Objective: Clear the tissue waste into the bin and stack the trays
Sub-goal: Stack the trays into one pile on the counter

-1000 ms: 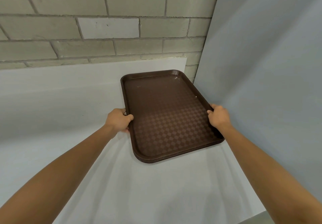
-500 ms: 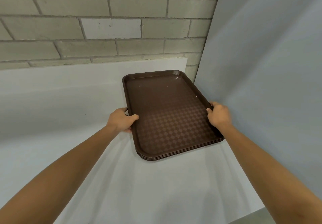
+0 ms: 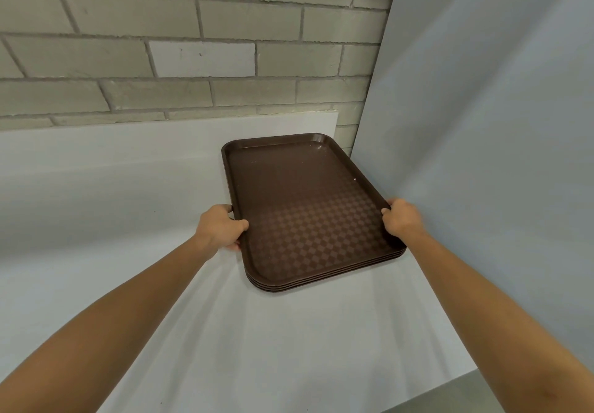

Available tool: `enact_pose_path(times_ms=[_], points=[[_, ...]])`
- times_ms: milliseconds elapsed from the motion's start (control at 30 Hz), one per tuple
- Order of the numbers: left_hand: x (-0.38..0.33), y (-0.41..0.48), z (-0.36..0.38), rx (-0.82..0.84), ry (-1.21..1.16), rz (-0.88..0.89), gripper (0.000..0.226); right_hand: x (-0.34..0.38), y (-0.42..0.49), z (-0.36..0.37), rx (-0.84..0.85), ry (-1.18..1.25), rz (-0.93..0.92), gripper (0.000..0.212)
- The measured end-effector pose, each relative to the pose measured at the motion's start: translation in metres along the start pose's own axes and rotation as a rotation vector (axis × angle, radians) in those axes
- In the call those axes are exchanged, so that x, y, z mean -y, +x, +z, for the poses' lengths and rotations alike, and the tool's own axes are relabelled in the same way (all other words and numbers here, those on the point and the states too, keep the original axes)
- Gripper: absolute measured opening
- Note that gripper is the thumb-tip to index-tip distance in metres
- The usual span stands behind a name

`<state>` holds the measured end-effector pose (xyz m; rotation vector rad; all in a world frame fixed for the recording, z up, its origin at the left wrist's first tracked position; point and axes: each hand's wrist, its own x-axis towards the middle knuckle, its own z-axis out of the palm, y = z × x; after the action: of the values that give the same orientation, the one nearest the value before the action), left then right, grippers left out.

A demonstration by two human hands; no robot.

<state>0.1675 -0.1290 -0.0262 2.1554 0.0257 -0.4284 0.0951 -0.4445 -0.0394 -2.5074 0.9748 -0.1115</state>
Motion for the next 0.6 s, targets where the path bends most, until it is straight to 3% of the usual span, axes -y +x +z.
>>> enact_pose_path(times_ms=[600], points=[[0.0035, -0.0021, 0.0006, 0.006, -0.080, -0.034, 0.061, -0.0022, -0.0024, -0.0017, 0.000, 0.092, -0.009, 0.031]])
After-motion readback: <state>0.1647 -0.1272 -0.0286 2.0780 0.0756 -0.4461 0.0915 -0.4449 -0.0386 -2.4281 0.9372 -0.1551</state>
